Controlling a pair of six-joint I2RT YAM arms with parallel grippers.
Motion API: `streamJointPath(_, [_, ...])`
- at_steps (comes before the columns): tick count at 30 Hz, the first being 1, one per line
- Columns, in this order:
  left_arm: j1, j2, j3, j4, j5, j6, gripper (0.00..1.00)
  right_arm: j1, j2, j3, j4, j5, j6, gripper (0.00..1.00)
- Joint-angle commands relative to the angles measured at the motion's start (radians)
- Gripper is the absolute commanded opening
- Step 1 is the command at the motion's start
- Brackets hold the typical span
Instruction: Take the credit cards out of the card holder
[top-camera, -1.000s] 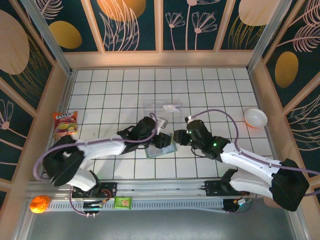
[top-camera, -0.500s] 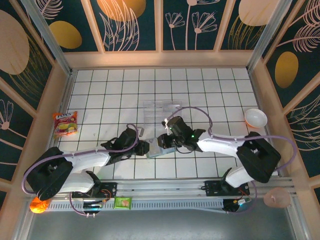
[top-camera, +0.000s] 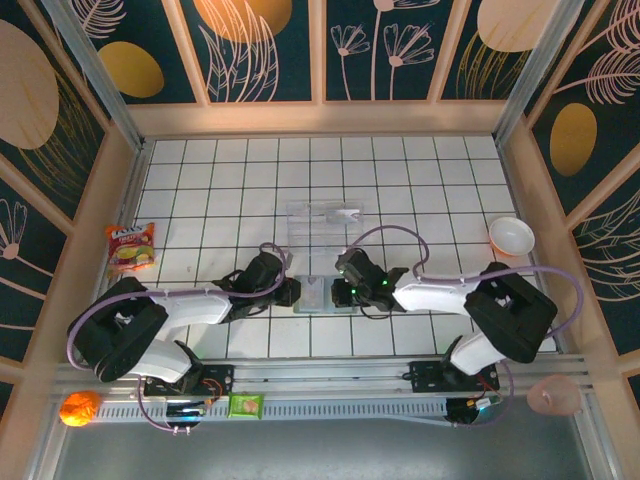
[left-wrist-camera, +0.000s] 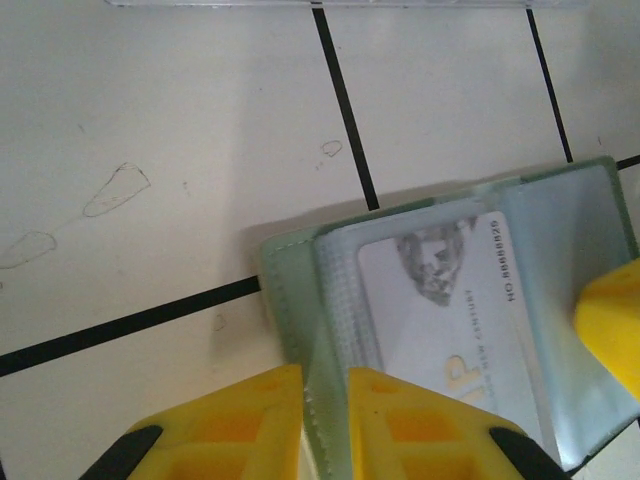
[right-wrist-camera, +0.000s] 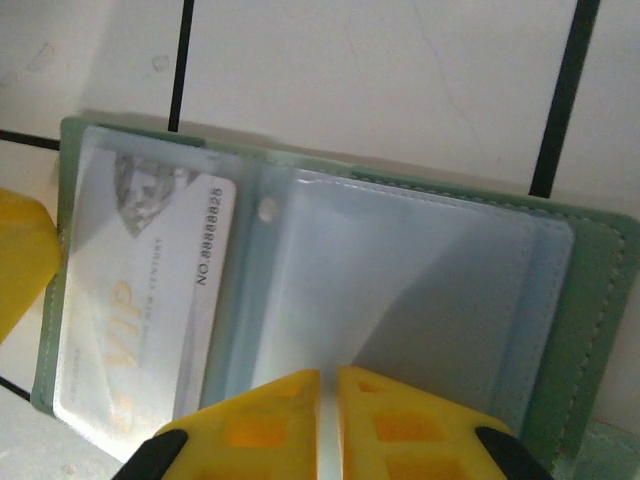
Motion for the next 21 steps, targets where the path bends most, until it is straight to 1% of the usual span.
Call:
streamJointPath(1, [0.008,-0.046,0.018,-0.045,-0.032,0.031,0.19,0.025,-0.055,0.013,-0.105,0.108,0.033,0.19])
streamJointPath(3, [0.008,-0.11,0.019,-0.074,-0.051,0.034,0.21,0.027,-0.095,0.035,-0.116,0.13,0.004,0.22])
streamJointPath(5, [0.007,-0.162,0.019,-0.072,-0.036,0.039,0.26,0.026,-0.134,0.051,-0.1,0.109,-0.039,0.27])
streamJointPath(7, [0.007,-0.172,0.032,-0.052,0.011,0.047,0.31,0.017,-0.141,0.078,-0.061,0.04,-0.068,0.3])
streamJointPath(9, [0.007,-0.151,0.038,-0.008,0.059,0.041,0.34,-0.009,-0.123,0.091,-0.007,-0.073,-0.066,0.3])
streamJointPath(11, [0.006,-0.114,0.04,0.046,0.1,0.03,0.34,-0.04,-0.086,0.09,0.062,-0.18,-0.037,0.3])
streamJointPath(13, [0.006,-0.059,0.05,0.079,0.122,0.025,0.34,-0.061,-0.038,0.091,0.116,-0.244,-0.005,0.3])
streamJointPath(15, [0.006,-0.024,0.057,0.096,0.12,0.024,0.31,-0.065,-0.002,0.095,0.148,-0.267,0.016,0.29])
streamJointPath(17, [0.006,0.001,0.065,0.081,0.096,0.035,0.28,-0.065,0.027,0.102,0.163,-0.279,0.036,0.29])
streamJointPath(21, [0.006,0.008,0.062,0.029,0.036,0.054,0.28,-0.065,0.074,0.098,0.159,-0.27,0.08,0.28])
